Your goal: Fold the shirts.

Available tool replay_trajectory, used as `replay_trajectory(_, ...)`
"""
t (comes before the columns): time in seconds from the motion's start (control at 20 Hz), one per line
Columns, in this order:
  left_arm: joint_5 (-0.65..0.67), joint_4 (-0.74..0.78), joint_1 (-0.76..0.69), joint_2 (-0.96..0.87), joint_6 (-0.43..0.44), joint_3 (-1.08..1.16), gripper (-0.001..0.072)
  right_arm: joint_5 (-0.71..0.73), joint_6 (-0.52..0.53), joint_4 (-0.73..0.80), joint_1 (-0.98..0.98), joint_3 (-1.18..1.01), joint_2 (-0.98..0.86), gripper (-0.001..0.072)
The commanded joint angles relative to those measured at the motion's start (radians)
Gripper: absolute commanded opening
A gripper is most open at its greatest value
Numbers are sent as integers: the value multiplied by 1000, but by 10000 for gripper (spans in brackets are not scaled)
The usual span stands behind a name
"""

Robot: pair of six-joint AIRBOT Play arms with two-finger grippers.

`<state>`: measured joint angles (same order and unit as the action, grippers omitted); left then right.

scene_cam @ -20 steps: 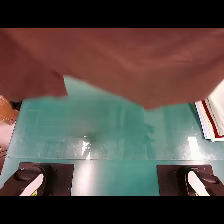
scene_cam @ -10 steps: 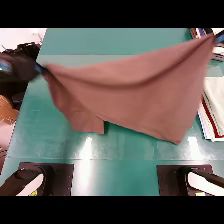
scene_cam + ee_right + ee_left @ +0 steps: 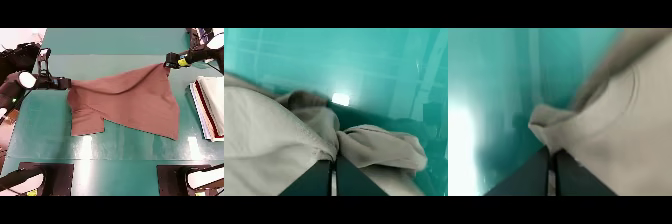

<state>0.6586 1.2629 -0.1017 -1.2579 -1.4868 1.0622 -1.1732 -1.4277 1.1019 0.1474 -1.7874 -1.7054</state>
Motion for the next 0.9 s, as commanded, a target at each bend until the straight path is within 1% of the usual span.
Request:
replay_trajectory(0.0,-111,33,1,-84,2,58,154,2,0,-3,2,-93,-78,348)
replay_trajectory(0.05,-85,41,1,-84,2,76,388,-25,0,-7,-3,-113,-77,432)
replay_trajectory(0.1,-11,57,11,-83,3,103,453,-64,0,-9,-12,-133,-74,432)
replay_trajectory(0.2,199,89,55,-83,3,152,453,-153,1,-8,-32,-138,-43,431)
replay_trajectory(0.3,367,88,130,-82,3,147,453,-193,16,-8,-60,-66,31,430)
replay_trajectory(0.4,440,77,184,-82,3,104,453,-191,23,-9,-92,54,123,430)
replay_trajectory(0.5,443,29,200,-82,16,28,453,-185,24,-9,-113,178,207,430)
replay_trajectory(0.55,417,-10,200,-82,34,-14,453,-175,24,-9,-119,233,243,431)
replay_trajectory(0.75,281,-245,200,-82,126,-137,453,-112,24,-10,-124,406,359,430)
replay_trajectory(0.8,264,-281,198,-84,145,-148,452,-94,24,-10,-124,443,385,430)
replay_trajectory(0.85,248,-285,193,-84,145,-157,452,-85,24,-10,-124,472,404,430)
